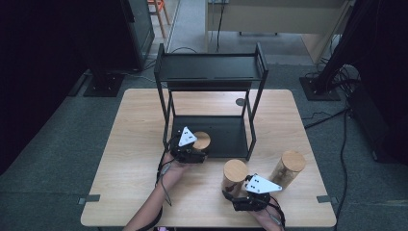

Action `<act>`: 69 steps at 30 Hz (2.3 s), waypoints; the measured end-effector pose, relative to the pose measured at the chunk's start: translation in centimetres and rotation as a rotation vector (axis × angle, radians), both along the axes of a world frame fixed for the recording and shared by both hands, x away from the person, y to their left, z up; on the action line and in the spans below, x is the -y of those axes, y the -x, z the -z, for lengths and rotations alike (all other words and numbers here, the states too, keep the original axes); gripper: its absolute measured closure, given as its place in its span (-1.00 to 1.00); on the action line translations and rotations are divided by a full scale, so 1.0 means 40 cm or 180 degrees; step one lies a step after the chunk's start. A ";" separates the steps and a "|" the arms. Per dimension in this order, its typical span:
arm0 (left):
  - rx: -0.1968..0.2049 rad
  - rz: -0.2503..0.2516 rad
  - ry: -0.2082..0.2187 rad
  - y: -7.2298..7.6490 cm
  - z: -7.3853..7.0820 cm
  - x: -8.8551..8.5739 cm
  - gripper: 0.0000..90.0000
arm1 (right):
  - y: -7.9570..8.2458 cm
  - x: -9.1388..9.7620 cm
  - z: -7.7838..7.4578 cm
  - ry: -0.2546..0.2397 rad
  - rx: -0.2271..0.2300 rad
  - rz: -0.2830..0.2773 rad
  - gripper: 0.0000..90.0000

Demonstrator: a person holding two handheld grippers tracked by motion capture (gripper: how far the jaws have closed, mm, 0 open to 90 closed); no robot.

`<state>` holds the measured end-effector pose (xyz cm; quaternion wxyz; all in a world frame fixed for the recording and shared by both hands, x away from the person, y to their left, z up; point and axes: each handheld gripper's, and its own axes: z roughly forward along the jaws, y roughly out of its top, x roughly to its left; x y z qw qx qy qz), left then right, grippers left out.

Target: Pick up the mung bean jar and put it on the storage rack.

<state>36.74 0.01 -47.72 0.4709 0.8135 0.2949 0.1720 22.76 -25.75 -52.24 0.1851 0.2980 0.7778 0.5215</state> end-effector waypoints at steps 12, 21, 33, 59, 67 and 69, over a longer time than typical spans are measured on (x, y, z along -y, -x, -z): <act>0.0014 -0.0066 0.0031 -0.024 -0.008 0.007 -0.43 | 0.000 0.000 0.000 -0.0001 -0.0001 0.0001 -0.56; 0.0026 -0.0120 0.0033 -0.039 -0.007 0.011 -0.43 | 0.000 0.000 0.000 -0.0002 -0.0007 0.0001 -0.56; 0.0040 -0.0210 -0.0022 -0.061 -0.005 0.020 -0.43 | 0.000 -0.001 0.000 -0.0002 -0.0004 0.0000 -0.56; 0.0002 -0.0391 -0.0031 -0.117 0.004 0.051 -0.43 | -0.001 0.000 0.000 -0.0005 -0.0003 -0.0004 -0.56; -0.0031 -0.0461 0.0031 -0.141 0.004 0.048 -0.43 | -0.001 0.000 0.000 -0.0013 -0.0008 -0.0007 -0.56; -0.0016 -0.0469 0.0024 -0.146 0.005 0.047 -0.43 | -0.001 0.000 0.000 -0.0013 -0.0007 -0.0005 -0.56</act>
